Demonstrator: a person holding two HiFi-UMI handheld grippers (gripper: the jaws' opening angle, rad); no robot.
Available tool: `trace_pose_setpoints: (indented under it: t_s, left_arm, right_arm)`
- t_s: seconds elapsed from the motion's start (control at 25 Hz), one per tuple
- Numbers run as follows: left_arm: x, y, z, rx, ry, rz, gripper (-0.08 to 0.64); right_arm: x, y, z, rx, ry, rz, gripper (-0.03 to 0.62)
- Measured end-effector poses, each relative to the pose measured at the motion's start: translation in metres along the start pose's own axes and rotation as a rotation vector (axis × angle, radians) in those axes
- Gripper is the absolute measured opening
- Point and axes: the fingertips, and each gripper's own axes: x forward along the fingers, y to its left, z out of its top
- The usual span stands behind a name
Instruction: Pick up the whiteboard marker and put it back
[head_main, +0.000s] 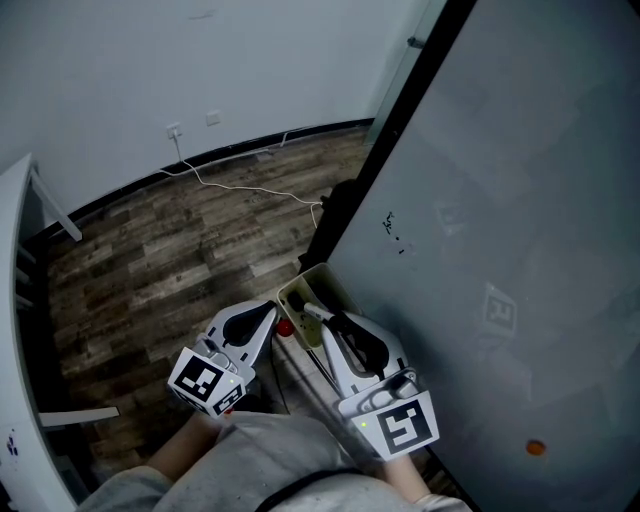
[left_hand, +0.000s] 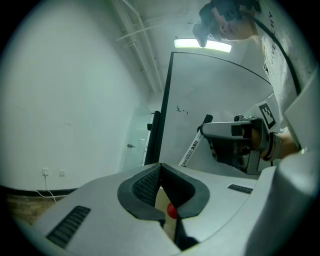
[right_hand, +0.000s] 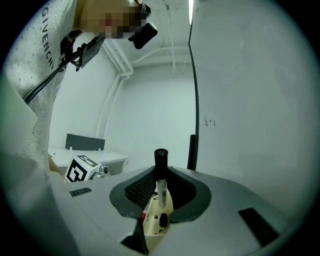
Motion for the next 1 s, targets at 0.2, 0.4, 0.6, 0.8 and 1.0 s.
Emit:
trace_pose_setpoints:
  t_s: [0.2,0.4,0.6,0.8,1.0]
  left_arm:
    - [0.0,0.002,0.002,0.005,0.0,0.006,0.015]
    - [-0.002,0.004,0.001,-0.009,-0.001,0.015,0.015]
    - [-0.001,0.005,0.005,-0.012,-0.013,0.018,0.015]
    - [0.0,0.006,0.002,-0.012,-0.016,0.022,0.015]
    - [-0.001,0.006,0.005,-0.006,-0.017,0.033,0.015]
  right_arm:
    - [0.002,0.001,0.009,-0.014,-0.005,0.015,0.078]
    - [0.002,0.003,0.017,-0.017,-0.014,0.025,0.078]
    - [-0.001,0.003,0.027,-0.015,-0.027,0.032,0.078]
    - [-0.003,0.002,0.037,-0.019,-0.048,0.035,0.078]
    - [-0.014,-0.003,0.028,-0.009,-0.071,0.028,0.078]
